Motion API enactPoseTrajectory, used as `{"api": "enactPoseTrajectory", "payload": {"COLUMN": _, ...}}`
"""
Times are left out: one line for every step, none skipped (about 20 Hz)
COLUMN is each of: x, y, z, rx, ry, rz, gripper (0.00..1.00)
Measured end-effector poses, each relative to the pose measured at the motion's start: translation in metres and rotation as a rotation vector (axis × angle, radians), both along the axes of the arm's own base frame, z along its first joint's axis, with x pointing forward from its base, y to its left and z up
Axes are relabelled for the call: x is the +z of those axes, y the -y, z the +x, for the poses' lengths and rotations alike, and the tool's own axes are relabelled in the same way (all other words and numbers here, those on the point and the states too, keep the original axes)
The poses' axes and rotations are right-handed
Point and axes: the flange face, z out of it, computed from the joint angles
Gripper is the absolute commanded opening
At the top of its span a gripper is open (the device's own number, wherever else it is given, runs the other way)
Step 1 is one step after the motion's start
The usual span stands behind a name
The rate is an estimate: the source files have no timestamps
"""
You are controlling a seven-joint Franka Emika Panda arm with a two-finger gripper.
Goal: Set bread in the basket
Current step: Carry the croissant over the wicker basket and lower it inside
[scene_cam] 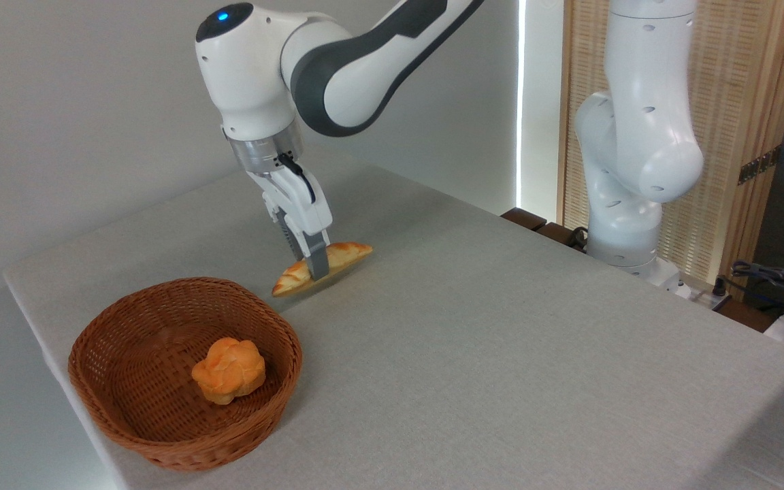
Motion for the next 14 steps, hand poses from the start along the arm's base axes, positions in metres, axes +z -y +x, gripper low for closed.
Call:
{"api": "enactPoseTrajectory", "payload": {"x": 0.005, "y": -0.004, "z": 0.000, "rx": 0.004, "ry": -0.013, "rz": 0.002, "gripper": 0.33}}
{"api": "enactPoseTrajectory", "payload": {"x": 0.010, "y": -0.007, "z": 0.001, "rx": 0.008, "ry": -0.019, "rz": 0.003, "gripper": 0.34}}
{"api": "enactPoseTrajectory", "payload": {"x": 0.017, "y": -0.011, "z": 0.004, "rx": 0.014, "ry": -0.018, "rz": 0.000, "gripper": 0.36}}
{"api": "enactPoseTrajectory", "payload": {"x": 0.025, "y": -0.015, "z": 0.008, "rx": 0.024, "ry": -0.006, "rz": -0.005, "gripper": 0.36}}
{"api": "enactPoseTrajectory", "payload": {"x": 0.034, "y": -0.022, "z": 0.014, "rx": 0.040, "ry": 0.013, "rz": -0.012, "gripper": 0.36}}
{"api": "enactPoseTrajectory", "payload": {"x": 0.044, "y": -0.030, "z": 0.021, "rx": 0.057, "ry": 0.033, "rz": -0.020, "gripper": 0.37}}
{"api": "enactPoseTrajectory", "payload": {"x": 0.055, "y": -0.038, "z": 0.027, "rx": 0.075, "ry": 0.055, "rz": -0.028, "gripper": 0.40}}
{"api": "enactPoseTrajectory", "payload": {"x": 0.066, "y": -0.048, "z": 0.034, "rx": 0.095, "ry": 0.080, "rz": -0.036, "gripper": 0.48}}
{"api": "enactPoseTrajectory", "payload": {"x": 0.077, "y": -0.057, "z": 0.041, "rx": 0.120, "ry": 0.108, "rz": -0.052, "gripper": 0.54}}
{"api": "enactPoseTrajectory", "payload": {"x": 0.088, "y": -0.067, "z": 0.049, "rx": 0.152, "ry": 0.145, "rz": -0.080, "gripper": 0.73}}
{"api": "enactPoseTrajectory", "payload": {"x": 0.096, "y": -0.074, "z": 0.057, "rx": 0.181, "ry": 0.189, "rz": -0.109, "gripper": 1.00}}
{"api": "enactPoseTrajectory", "payload": {"x": 0.101, "y": -0.080, "z": 0.065, "rx": 0.207, "ry": 0.239, "rz": -0.132, "gripper": 1.00}}
{"api": "enactPoseTrajectory", "payload": {"x": 0.101, "y": -0.082, "z": 0.072, "rx": 0.224, "ry": 0.282, "rz": -0.144, "gripper": 1.00}}
{"api": "enactPoseTrajectory", "payload": {"x": 0.099, "y": -0.082, "z": 0.078, "rx": 0.234, "ry": 0.313, "rz": -0.148, "gripper": 1.00}}
